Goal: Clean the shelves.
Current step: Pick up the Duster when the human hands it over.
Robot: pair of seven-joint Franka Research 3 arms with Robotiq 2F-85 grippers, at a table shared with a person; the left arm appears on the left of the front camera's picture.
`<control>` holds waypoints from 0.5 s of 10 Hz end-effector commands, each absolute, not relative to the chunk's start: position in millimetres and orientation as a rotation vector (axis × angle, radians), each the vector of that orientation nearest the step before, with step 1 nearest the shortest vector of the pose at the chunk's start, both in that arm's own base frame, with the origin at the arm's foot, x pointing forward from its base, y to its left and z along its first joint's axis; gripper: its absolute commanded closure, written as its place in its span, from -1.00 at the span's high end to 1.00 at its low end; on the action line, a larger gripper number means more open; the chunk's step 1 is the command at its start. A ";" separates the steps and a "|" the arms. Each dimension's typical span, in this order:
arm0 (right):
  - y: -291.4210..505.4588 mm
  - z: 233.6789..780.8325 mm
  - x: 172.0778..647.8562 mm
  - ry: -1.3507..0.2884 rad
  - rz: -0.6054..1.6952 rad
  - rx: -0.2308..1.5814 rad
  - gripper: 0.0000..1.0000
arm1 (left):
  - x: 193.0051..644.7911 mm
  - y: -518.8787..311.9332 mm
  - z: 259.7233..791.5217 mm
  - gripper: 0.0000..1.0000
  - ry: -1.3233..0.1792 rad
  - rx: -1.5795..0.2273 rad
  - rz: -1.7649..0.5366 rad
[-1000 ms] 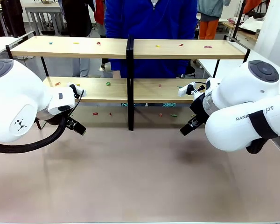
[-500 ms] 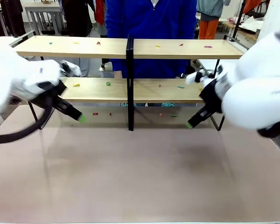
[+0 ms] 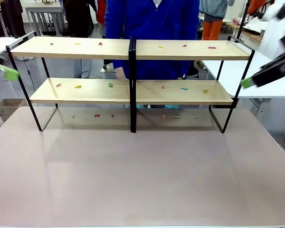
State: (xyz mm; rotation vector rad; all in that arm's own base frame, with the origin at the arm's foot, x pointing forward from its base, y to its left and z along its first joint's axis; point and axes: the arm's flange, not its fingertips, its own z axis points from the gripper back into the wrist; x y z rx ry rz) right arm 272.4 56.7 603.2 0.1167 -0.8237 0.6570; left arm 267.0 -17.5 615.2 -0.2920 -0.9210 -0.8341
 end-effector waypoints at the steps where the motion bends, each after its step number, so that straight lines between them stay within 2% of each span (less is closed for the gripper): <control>1: 48.9 609.6 261.3 -0.919 0.688 0.090 1.00 | 247.4 -17.7 593.8 1.00 -1.065 -0.263 -0.845; 3: 42.6 626.9 263.9 -0.983 0.645 0.084 1.00 | 240.9 -16.5 605.2 1.00 -1.217 -0.220 -0.761; 5: 41.1 629.1 268.0 -1.025 0.634 0.101 1.00 | 244.0 -16.4 606.9 1.00 -1.234 -0.218 -0.715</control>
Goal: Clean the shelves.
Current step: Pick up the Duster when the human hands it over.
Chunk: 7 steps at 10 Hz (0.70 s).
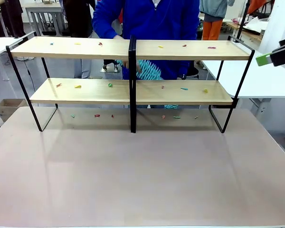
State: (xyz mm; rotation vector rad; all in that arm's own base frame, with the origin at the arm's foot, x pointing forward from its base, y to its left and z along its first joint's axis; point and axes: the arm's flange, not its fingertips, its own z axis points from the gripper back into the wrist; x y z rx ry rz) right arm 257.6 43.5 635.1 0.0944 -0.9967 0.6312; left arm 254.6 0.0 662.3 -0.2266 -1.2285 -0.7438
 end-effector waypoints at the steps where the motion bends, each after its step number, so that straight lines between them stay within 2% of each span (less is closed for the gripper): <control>1: 39.0 629.0 270.5 -1.031 0.634 0.107 1.00 | 244.3 -17.7 605.3 1.00 -1.230 -0.213 -0.708; 7: 36.5 629.0 278.8 -1.101 0.597 0.140 1.00 | 259.2 -16.0 599.2 1.00 -1.182 -0.239 -0.715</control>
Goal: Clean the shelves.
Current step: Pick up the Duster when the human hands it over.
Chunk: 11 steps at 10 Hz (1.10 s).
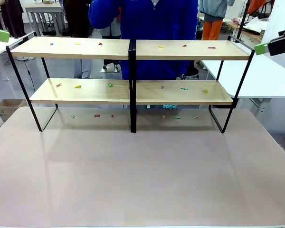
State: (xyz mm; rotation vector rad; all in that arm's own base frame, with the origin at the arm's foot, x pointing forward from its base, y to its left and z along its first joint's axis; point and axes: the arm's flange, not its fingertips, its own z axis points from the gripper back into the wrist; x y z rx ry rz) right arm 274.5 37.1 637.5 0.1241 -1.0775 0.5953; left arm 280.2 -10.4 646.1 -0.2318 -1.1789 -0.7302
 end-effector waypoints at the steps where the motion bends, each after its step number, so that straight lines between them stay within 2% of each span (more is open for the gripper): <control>1: 36.6 631.0 280.5 -1.132 0.578 0.147 1.00 | 260.9 -14.8 597.8 1.00 -1.177 -0.238 -0.717; 4: 34.8 644.9 275.0 -1.162 0.531 0.197 1.00 | 262.8 -13.5 595.4 1.00 -1.169 -0.249 -0.722; 9: 37.7 638.1 281.5 -1.138 0.527 0.190 1.00 | 266.2 -14.4 591.6 1.00 -1.142 -0.256 -0.729; 10: 36.1 643.8 276.9 -1.136 0.544 0.167 1.00 | 270.3 -14.6 590.4 1.00 -1.093 -0.210 -0.709; 11: 36.1 643.8 276.9 -1.136 0.544 0.167 1.00 | 289.0 -10.1 635.8 1.00 -1.149 -0.262 -0.731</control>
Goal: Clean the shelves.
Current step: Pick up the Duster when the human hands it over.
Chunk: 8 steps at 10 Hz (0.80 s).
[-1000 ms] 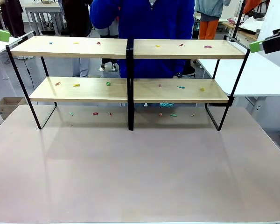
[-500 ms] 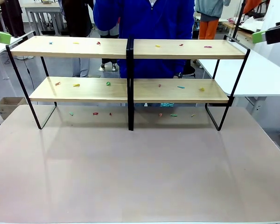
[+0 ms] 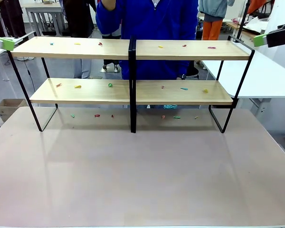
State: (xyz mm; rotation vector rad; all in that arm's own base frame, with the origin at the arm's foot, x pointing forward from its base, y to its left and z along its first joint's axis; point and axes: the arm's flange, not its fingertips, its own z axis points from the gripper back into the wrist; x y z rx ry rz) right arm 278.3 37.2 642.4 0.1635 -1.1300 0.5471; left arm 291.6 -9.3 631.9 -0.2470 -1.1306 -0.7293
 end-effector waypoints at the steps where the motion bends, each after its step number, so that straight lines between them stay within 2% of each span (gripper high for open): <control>1: 36.1 643.8 276.9 -1.136 0.544 0.167 1.00 | 289.0 -10.1 635.8 1.00 -1.149 -0.262 -0.731; 8: 36.1 643.8 276.9 -1.136 0.544 0.167 1.00 | 288.3 -10.6 635.6 1.00 -1.145 -0.255 -0.737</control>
